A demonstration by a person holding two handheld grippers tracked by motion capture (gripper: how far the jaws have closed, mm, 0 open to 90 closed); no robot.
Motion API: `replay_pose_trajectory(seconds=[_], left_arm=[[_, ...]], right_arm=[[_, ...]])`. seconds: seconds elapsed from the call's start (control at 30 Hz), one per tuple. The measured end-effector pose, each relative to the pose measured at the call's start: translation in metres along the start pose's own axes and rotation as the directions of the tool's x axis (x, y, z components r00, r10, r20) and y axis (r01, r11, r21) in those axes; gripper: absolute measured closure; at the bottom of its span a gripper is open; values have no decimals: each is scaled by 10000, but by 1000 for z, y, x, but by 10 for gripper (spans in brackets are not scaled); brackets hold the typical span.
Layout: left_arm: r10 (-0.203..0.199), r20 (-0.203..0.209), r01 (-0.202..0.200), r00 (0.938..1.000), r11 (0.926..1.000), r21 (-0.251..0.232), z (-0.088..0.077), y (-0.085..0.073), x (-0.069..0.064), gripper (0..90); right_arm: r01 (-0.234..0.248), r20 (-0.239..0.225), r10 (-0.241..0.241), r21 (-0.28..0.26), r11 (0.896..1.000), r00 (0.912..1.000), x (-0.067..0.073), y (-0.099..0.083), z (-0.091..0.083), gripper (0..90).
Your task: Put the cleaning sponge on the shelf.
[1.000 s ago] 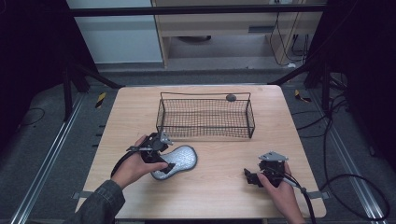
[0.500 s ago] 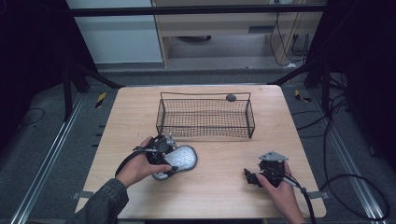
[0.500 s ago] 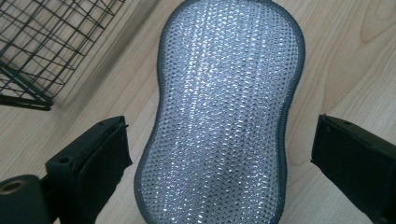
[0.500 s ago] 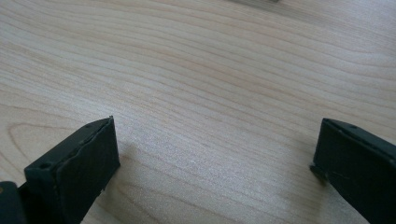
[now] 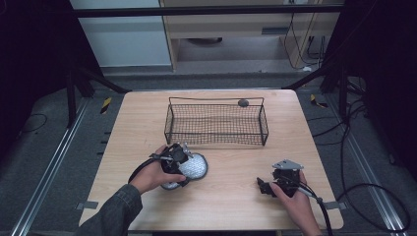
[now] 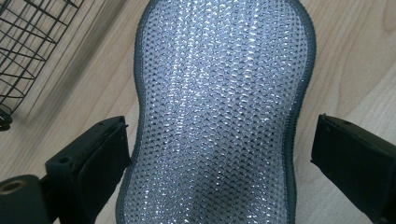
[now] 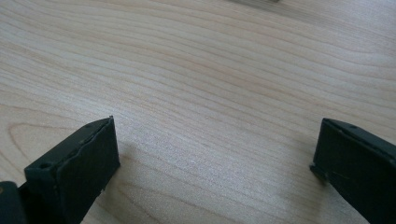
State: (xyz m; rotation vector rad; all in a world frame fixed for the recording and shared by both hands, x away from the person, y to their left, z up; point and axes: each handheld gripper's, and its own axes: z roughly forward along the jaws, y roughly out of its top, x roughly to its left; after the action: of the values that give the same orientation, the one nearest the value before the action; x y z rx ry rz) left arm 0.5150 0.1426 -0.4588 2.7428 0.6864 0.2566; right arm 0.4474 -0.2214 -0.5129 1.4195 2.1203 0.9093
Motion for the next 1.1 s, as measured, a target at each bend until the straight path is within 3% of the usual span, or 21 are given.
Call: replay_pose_trajectory(seconds=[0.7, 0.73, 1.1], left_arm=[[-129, 353, 125, 9993, 9999, 114, 19, 0, 6, 13], [-130, 371, 126, 9992, 9999, 111, 19, 0, 7, 8], [-429, 626, 428, 9971, 9991, 36, 25, -3, 11, 0]], right_arm=[[15, -38, -15, 6, 10000, 10000, 0, 0, 0, 4], [204, 36, -204, -43, 9998, 9998, -1, -1, 1, 4], [185, -12, -185, -11, 9998, 9998, -1, -1, 0, 4]])
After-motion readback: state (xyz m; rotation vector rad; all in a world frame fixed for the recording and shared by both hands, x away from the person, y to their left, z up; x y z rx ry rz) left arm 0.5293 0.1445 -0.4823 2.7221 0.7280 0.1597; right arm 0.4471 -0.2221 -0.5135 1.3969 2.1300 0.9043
